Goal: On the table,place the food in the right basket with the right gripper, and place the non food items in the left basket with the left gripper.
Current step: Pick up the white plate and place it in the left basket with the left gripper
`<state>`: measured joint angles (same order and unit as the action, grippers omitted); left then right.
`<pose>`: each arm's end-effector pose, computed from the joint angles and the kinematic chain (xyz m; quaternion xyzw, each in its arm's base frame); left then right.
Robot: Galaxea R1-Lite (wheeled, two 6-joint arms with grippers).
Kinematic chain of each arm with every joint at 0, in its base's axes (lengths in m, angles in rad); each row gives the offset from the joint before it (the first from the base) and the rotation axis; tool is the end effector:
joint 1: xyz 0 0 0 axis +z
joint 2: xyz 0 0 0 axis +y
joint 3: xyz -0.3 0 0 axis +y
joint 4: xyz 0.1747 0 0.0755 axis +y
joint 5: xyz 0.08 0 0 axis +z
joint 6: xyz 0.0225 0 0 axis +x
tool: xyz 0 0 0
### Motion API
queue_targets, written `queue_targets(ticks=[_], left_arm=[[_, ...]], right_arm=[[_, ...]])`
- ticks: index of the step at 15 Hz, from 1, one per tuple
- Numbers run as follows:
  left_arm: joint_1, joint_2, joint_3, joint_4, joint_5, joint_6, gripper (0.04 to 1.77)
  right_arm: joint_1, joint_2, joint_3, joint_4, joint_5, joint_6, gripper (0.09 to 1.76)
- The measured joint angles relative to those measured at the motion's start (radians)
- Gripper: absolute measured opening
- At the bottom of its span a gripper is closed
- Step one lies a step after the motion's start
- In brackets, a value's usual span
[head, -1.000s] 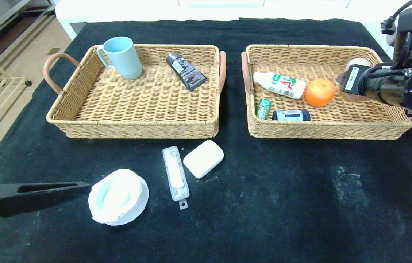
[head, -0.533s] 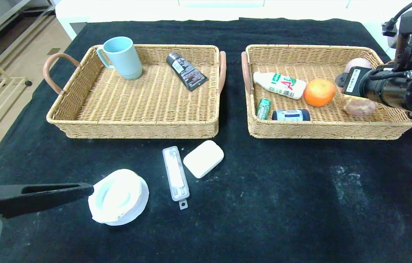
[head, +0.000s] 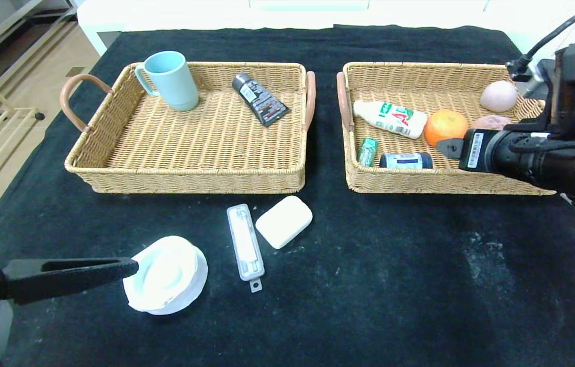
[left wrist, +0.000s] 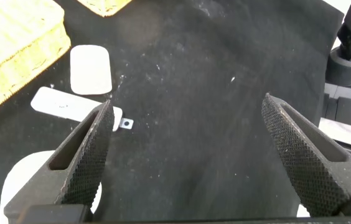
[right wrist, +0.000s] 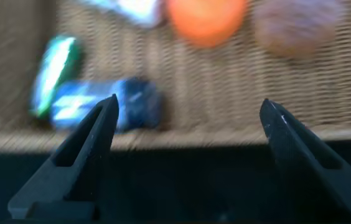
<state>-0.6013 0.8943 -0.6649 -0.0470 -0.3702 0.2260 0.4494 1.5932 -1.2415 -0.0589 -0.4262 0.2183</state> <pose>0.0768 -0.0626 0.2494 0.1097 0.0375 -0.4722 0.8738 0.2679 0.1189 0.2816 0.0463 0.1326 -0.0030 0.9901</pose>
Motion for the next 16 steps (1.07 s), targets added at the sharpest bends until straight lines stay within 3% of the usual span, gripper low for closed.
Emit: queue_targets(ticks=[5, 9, 12, 16], left_arm=[[0.000, 0.007, -0.017, 0.001, 0.034, 0.000, 1.72], [0.000, 0.009, -0.035, 0.002, 0.107, 0.001, 1.72], [-0.001, 0.029, -0.084, 0.086, 0.188, 0.010, 1.72], [-0.008, 0.046, -0.161, 0.227, 0.316, 0.009, 1.72]], right_arm=[[0.116, -0.175, 0.267, -0.083, 0.329, -0.146, 1.68], [0.140, -0.282, 0.467, -0.210, 0.558, -0.275, 1.69], [0.115, -0.317, 0.534, -0.276, 0.605, -0.287, 1.70], [0.060, -0.327, 0.639, -0.465, 0.679, -0.285, 1.70]])
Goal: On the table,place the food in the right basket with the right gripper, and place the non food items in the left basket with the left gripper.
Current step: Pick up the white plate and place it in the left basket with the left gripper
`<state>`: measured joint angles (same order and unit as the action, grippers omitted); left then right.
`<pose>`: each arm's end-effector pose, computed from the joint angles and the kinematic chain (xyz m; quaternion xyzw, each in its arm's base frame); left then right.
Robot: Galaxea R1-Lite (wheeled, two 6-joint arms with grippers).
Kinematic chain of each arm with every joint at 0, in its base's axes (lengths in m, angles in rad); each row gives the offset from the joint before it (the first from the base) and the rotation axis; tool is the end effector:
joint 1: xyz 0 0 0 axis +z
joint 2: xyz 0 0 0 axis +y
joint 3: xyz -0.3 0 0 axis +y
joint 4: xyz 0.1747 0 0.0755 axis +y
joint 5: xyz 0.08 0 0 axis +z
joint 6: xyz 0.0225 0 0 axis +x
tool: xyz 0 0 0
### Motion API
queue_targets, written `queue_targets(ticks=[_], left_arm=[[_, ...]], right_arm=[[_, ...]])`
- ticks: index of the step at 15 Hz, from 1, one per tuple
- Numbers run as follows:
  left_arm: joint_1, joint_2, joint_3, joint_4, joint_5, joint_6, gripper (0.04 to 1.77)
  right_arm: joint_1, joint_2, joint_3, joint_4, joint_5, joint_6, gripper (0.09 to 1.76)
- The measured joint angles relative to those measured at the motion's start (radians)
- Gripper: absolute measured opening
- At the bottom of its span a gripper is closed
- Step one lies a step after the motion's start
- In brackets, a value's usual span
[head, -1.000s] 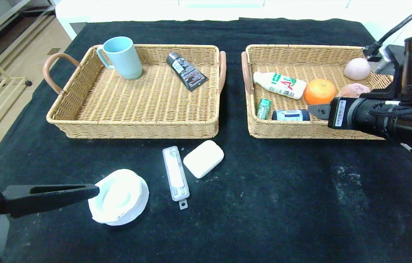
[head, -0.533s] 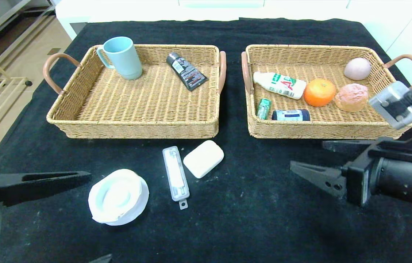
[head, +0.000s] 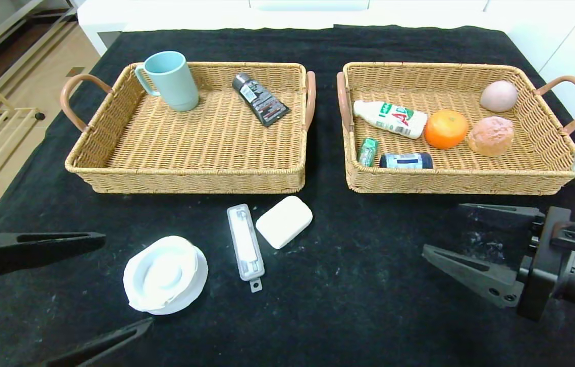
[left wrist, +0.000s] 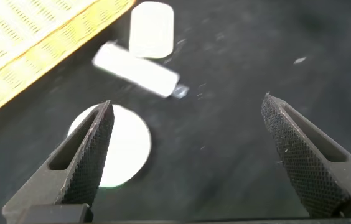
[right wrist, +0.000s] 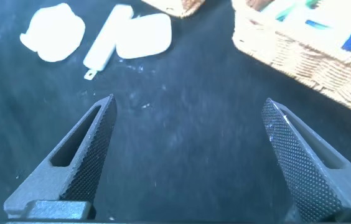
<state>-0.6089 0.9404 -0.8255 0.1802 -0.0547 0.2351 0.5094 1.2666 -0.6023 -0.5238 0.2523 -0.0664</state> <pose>0.0841 -0.0602 0.2675 0.1496 0.1026 -0.3366 0.9240 0.1675 0.1000 0.2237 -0.0397 0.0573 0.3729 0.9253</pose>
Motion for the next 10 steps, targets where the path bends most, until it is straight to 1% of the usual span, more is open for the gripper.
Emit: queue_targets(ticks=[2, 4, 7, 8, 10], left_arm=[[-0.001, 0.027, -0.059, 0.106, 0.079, -0.005, 1.72], [0.000, 0.061, -0.099, 0.179, 0.153, -0.051, 1.72], [0.009, 0.121, -0.123, 0.197, 0.261, -0.170, 1.72], [0.024, 0.146, -0.133, 0.198, 0.287, -0.191, 1.72], [0.081, 0.195, -0.159, 0.199, 0.303, -0.202, 1.72]], right_arm=[[-0.031, -0.001, 0.023, -0.014, 0.001, -0.001, 1.70], [-0.050, -0.003, 0.030, -0.016, 0.001, -0.002, 1.70], [-0.054, -0.009, 0.040, -0.016, 0.001, -0.002, 1.70], [-0.055, -0.010, 0.040, -0.016, 0.001, -0.003, 1.70], [-0.056, -0.010, 0.042, -0.016, 0.000, -0.004, 1.70]])
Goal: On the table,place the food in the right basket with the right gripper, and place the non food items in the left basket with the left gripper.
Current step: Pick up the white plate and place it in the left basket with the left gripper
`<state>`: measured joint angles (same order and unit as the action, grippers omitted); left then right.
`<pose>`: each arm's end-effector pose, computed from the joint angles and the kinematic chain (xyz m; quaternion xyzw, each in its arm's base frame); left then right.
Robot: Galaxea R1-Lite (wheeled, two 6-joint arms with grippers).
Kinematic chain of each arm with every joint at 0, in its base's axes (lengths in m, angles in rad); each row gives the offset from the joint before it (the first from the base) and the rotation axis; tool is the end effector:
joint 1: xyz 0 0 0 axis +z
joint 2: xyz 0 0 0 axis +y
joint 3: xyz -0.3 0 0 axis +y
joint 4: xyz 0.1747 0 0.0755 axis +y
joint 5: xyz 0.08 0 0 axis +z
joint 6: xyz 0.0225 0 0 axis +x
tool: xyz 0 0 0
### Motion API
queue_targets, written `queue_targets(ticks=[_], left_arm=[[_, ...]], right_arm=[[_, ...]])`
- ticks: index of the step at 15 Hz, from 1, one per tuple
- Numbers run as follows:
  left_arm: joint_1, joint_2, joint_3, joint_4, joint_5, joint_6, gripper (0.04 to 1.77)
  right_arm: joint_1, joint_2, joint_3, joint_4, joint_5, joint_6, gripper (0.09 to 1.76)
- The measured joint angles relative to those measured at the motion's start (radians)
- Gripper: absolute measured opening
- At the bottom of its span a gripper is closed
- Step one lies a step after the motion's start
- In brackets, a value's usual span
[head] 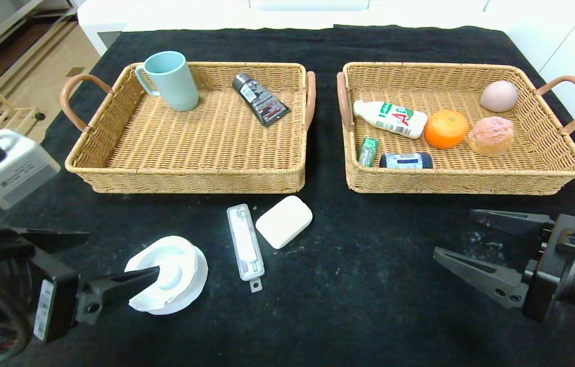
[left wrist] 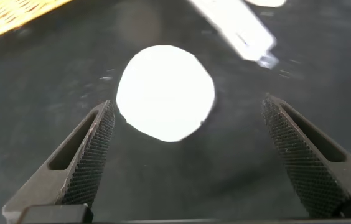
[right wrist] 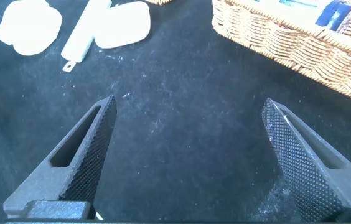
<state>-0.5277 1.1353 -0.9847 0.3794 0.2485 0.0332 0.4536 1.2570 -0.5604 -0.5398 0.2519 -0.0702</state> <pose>0.1283 -0.0684 0.2690 0.1150 0.2402 -0.1383 0.9539 0.1687 0.0885 0.2153 -0.0407 0.0658 0.3469 0.9347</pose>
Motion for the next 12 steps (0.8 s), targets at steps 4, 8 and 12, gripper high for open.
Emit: queue_targets(ticks=[4, 8, 12], left_arm=[[0.154, 0.092, -0.032, 0.044, -0.028, -0.024, 1.72], [0.228, 0.152, -0.029, 0.044, -0.076, -0.059, 1.72], [0.249, 0.184, -0.028, 0.039, -0.099, -0.081, 1.72]], right_arm=[[-0.006, 0.006, -0.001, 0.000, -0.001, 0.001, 1.70], [-0.006, 0.015, 0.002, 0.000, 0.000, -0.001, 1.70], [-0.007, 0.024, 0.002, 0.000, -0.002, -0.001, 1.70]])
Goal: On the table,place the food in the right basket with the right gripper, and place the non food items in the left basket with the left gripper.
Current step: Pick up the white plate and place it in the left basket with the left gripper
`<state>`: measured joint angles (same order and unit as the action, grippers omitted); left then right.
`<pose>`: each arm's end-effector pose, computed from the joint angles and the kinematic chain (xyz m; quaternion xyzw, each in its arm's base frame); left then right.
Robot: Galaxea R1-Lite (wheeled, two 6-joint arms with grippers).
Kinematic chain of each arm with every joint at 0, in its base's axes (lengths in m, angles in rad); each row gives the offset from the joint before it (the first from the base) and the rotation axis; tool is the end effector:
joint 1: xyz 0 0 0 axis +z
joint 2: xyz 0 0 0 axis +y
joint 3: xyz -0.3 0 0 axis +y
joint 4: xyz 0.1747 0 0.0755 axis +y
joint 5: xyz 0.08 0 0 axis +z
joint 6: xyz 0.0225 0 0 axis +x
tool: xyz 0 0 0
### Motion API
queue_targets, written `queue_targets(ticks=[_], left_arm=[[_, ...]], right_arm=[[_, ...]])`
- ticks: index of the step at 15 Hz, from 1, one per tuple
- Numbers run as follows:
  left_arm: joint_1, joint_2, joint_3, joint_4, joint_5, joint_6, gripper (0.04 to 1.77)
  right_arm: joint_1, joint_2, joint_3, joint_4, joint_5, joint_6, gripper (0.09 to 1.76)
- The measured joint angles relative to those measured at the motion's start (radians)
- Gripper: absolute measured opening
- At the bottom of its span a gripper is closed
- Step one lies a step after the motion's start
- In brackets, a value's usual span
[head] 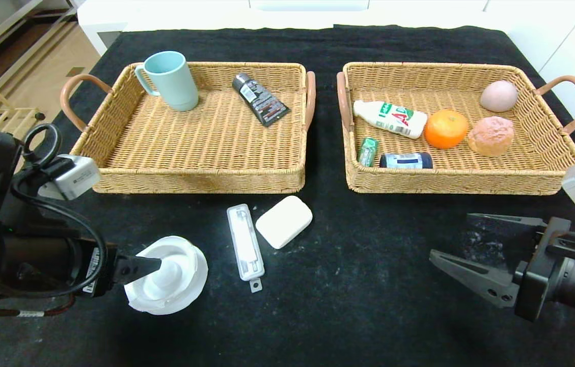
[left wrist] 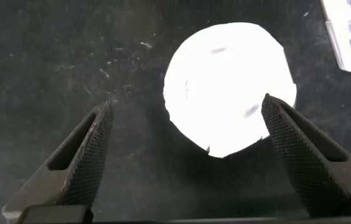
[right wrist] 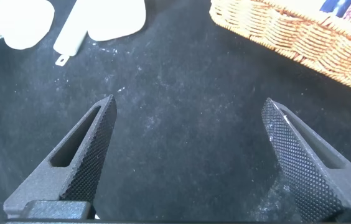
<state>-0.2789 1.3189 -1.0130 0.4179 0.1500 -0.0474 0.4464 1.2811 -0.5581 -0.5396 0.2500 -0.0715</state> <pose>0.1847 -0.0494 0.2422 0.0532 0.3473 -0.0520 0.9348 0.1738 0.0894 0.2100 -0.0424 0.0789 0.3428 0.9351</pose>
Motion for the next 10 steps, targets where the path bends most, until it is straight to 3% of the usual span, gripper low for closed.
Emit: queue_targets(ticks=[10], left_arm=[[0.090, 0.050, 0.045, -0.057, -0.053, -0.017, 1.72]], right_arm=[[-0.002, 0.012, 0.000, 0.000, 0.000, 0.000, 1.71]])
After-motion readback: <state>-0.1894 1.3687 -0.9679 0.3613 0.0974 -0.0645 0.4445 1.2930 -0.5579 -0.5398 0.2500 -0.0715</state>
